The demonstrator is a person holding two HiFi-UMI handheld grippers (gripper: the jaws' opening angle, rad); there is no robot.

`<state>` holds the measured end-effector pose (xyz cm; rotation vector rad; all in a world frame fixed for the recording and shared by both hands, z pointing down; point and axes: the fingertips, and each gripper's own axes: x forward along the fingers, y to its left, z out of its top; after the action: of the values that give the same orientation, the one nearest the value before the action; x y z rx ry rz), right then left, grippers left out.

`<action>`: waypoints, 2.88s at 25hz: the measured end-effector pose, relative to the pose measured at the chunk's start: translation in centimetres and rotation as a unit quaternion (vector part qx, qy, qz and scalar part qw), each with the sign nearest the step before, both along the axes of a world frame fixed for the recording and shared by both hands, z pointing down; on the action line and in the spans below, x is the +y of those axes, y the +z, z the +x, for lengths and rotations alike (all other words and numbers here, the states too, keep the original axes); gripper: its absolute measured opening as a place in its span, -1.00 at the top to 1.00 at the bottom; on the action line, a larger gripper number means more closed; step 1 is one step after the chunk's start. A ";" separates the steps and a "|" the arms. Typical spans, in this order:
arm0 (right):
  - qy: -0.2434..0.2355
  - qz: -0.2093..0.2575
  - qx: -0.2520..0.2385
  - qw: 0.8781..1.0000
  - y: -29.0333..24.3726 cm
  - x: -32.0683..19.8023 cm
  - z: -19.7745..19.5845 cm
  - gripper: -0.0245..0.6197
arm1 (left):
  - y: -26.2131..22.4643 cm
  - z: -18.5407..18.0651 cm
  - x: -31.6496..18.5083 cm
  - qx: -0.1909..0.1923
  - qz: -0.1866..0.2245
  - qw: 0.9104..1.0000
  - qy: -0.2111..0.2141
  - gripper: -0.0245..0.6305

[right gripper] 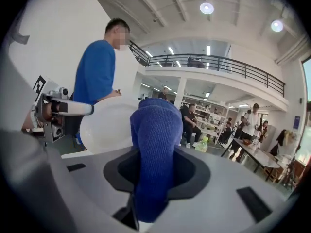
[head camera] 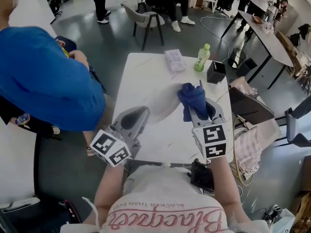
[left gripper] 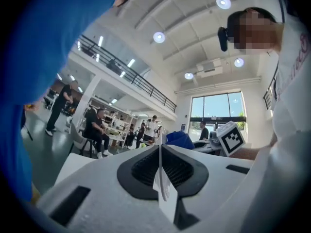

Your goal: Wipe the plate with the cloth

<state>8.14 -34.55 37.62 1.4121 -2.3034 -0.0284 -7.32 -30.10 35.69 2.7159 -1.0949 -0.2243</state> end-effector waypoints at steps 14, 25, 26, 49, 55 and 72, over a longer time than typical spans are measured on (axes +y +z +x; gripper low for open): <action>-0.051 0.043 -0.019 0.998 -6.3 2.0 0.9 0.57 | 0.6 2.6 0.4 -0.384 0.291 0.876 -0.023 0.88; -0.216 0.039 0.128 0.967 -5.9 4.0 -6.4 0.57 | 3.1 6.4 2.3 -0.551 0.462 0.695 0.013 0.88; -0.230 0.034 0.142 0.962 -5.4 4.1 -7.1 0.57 | 3.2 6.6 2.4 -0.555 0.471 0.686 0.016 0.88; -0.164 -0.063 0.212 0.961 2.5 -1.5 -0.1 0.57 | 4.2 7.2 4.0 -0.580 0.510 0.633 0.046 0.87; -0.171 -0.034 0.124 0.977 -2.7 0.5 -0.6 0.57 | 4.2 7.7 4.7 -0.582 0.529 0.615 0.055 0.88; -0.356 -0.033 0.188 0.915 -1.0 3.1 -11.5 0.57 | 5.2 8.3 4.5 -0.612 0.557 0.557 0.075 0.87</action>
<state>-3.33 -31.44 36.67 0.4141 -2.3155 -0.3979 0.95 -25.56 40.91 4.0430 -0.9909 2.0206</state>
